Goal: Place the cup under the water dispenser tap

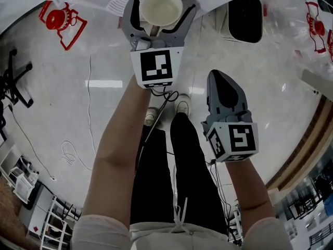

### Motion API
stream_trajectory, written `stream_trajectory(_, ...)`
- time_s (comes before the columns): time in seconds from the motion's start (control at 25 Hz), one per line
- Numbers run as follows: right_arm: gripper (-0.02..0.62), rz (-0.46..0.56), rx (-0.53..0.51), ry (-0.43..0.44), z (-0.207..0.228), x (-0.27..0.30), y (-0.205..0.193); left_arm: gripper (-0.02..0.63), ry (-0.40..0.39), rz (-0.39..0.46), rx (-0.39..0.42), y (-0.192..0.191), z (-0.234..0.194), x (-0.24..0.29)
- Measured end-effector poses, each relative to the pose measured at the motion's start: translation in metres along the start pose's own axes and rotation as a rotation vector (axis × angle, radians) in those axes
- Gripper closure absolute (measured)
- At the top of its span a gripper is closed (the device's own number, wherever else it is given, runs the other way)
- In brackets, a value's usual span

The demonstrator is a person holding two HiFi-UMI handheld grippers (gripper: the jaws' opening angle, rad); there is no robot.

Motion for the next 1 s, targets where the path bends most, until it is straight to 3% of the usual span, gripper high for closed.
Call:
stream_trajectory(0.32,0.569,0.019,0.012,-0.012,-0.011,-0.025,0.006,0.115,0.041,0.064,-0.076,0.041,0.014,-0.036)
stream_trajectory(0.56,0.569,0.039,0.005,-0.028,-0.029,-0.049,0.019,0.120,-0.048,-0.055,-0.210,0.057,0.037,-0.098)
stream_trajectory(0.6,0.569,0.044,0.006,-0.033,-0.033,-0.054,0.022,0.141,-0.056,-0.064,-0.230,0.061,0.039,-0.110)
stream_trajectory(0.64,0.569,0.049,0.008,-0.038,-0.037,-0.060,0.023,0.208,-0.047,-0.071,-0.238,0.064,0.040,-0.123)
stream_trajectory(0.72,0.569,0.059,0.016,-0.047,-0.046,-0.072,0.029,0.485,-0.003,-0.087,-0.231,0.073,0.040,-0.148)
stream_trajectory(0.84,0.569,0.079,0.029,-0.055,-0.062,-0.094,0.040,0.568,0.003,-0.133,-0.270,0.088,0.039,-0.179)
stream_trajectory(1.0,0.569,0.105,0.032,-0.087,-0.080,-0.126,0.061,0.588,-0.055,-0.179,-0.297,0.117,0.030,-0.212)
Point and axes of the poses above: the fingertips, and each gripper's own axes: x forward along the fingers, z to its right, y out of its top, the point moved 6 cm from there along -x, backward along the fingers, and after that the axes turned 11 degrees about -y, right-handed, at the moved point
